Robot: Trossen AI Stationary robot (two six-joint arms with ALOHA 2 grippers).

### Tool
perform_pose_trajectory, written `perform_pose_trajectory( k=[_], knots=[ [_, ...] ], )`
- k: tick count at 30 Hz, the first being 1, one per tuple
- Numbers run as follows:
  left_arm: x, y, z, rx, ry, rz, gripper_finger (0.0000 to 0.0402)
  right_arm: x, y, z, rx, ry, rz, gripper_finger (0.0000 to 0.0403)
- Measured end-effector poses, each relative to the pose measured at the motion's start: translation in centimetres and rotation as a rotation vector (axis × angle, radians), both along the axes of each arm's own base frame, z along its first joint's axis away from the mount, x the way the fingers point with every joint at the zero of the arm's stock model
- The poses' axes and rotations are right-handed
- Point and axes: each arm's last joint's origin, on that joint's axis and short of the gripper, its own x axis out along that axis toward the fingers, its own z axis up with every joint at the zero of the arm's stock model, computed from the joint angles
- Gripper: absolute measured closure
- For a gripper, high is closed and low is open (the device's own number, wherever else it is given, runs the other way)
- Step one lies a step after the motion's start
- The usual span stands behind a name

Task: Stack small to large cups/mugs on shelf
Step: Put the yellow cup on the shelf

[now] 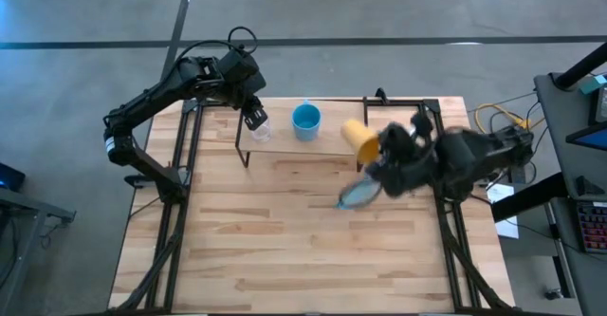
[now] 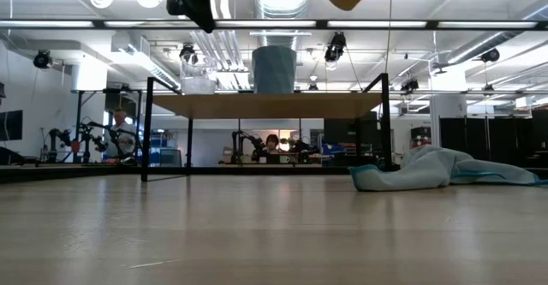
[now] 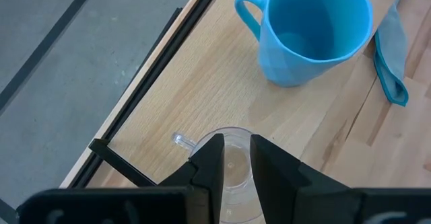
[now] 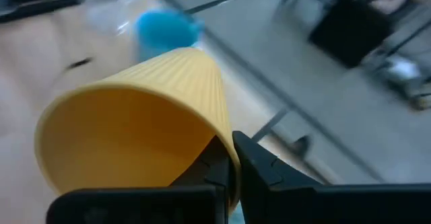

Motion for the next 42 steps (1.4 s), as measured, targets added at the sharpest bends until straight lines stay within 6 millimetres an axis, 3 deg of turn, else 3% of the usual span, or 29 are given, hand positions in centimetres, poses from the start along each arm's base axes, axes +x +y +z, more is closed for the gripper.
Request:
perform_pose_trajectory(
  k=[3,9,14,20,31,42],
  knots=[
    [0.0,0.0,0.0,0.000,0.001,0.000,0.0343,0.1,-2.5,1.7,-0.025,-0.006,-0.054,0.0394],
    [0.0,0.0,-0.1,-0.001,0.003,0.000,0.0343,-1.0,-6.5,5.4,0.096,-0.113,-0.146,0.0394],
    [0.0,0.0,-0.1,-0.001,0.003,-0.001,0.0343,-2.3,-8.4,7.7,0.092,-0.159,-0.161,0.0394],
    [0.0,0.0,-0.1,-0.001,0.003,-0.001,0.0343,-3.3,-9.9,8.9,0.188,-0.200,-0.145,0.0394],
    [0.0,0.0,-0.1,-0.001,0.003,-0.001,0.0343,-2.7,-13.3,7.3,0.318,-0.142,-0.216,0.0394],
    [0.0,0.0,-0.1,-0.001,0.003,-0.001,0.0343,2.7,-16.9,3.2,0.547,0.021,-0.160,0.0394]
  ],
)
